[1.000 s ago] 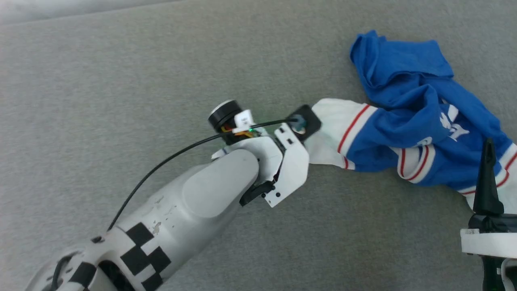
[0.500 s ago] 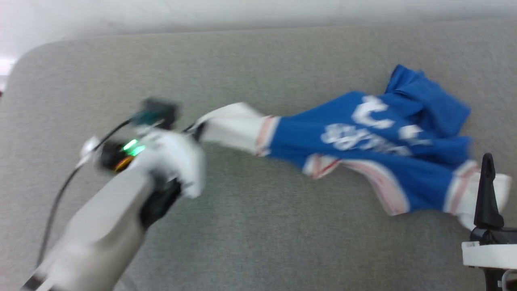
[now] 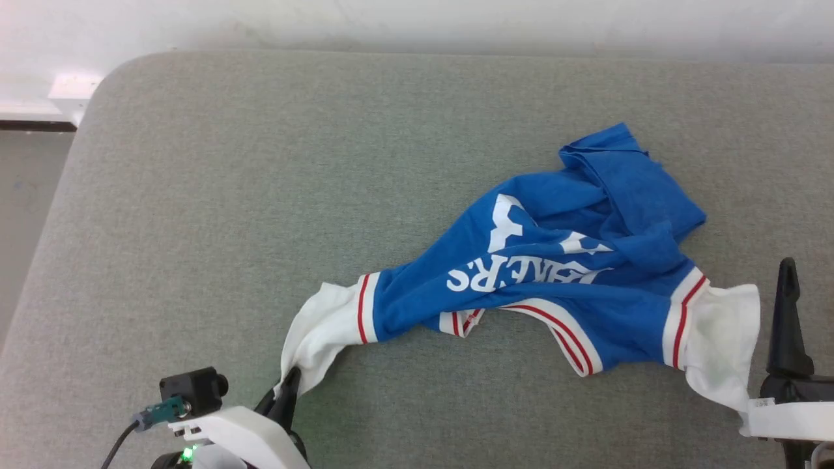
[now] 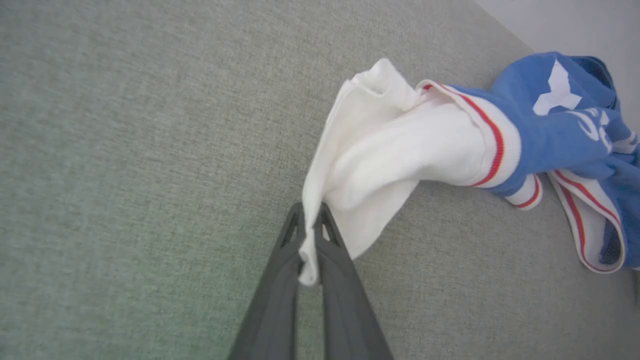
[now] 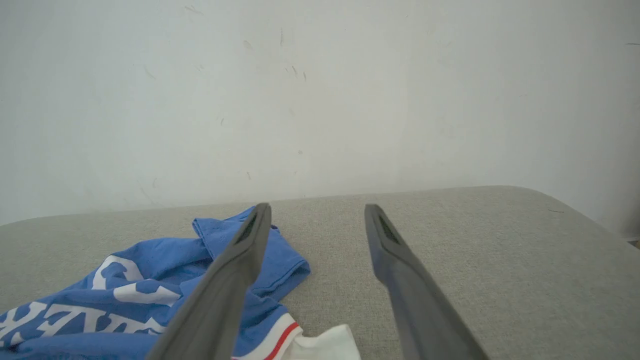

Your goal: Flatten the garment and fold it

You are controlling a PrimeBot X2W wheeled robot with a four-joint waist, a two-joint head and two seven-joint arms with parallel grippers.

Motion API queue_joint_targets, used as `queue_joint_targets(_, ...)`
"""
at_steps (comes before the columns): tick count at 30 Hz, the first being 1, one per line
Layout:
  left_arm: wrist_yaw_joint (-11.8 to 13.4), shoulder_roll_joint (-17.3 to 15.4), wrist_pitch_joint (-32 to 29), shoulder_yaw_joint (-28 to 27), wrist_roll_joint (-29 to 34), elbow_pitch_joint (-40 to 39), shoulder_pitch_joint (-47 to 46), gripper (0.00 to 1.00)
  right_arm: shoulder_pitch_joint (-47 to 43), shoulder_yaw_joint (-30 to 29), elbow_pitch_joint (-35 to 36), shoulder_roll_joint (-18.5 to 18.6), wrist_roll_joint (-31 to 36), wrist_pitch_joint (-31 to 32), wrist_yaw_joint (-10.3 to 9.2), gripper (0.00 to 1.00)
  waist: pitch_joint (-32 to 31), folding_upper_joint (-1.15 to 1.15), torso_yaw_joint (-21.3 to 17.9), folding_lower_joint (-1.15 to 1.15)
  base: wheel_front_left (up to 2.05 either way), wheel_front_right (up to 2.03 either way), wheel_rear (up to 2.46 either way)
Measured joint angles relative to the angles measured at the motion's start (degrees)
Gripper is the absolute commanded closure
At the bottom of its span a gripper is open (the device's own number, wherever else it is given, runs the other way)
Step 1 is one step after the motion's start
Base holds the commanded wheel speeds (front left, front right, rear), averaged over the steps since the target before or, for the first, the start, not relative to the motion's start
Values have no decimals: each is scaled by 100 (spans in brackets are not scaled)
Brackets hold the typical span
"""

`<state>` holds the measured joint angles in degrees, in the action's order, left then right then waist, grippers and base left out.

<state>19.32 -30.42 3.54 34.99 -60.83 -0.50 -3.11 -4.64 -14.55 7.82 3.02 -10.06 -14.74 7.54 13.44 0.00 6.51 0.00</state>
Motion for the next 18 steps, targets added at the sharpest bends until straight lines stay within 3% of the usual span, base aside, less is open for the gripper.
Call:
queue_joint_targets(2, 10, 57, 113, -11, 52, -65, -22, 37, 5, 13, -12, 0, 2, 1, 0, 0, -3, 0, 41, 0, 0, 0, 0)
queue_joint_targets(3, 10, 57, 154, -16, 88, -98, -61, 0, 10, 13, -18, 0, 5, 3, 0, 0, -9, 0, 54, 0, 0, 0, 0)
queue_joint_targets(7, 9, -87, 166, -110, 271, -525, -407, 0, 26, 38, -23, 0, 32, 8, 0, 0, -26, 0, 50, 0, 0, 0, 0)
queue_joint_targets(13, 49, -659, -301, -174, 755, -1279, -1308, 0, 32, 71, -64, 1, 27, 8, 0, 0, 13, 0, -66, 0, 0, 0, 0)
queue_joint_targets(18, 15, -670, -910, 271, 1481, -1171, -2549, 0, 116, 148, -100, 0, -12, 7, 0, 0, 116, 0, -213, 0, 0, 0, 0)
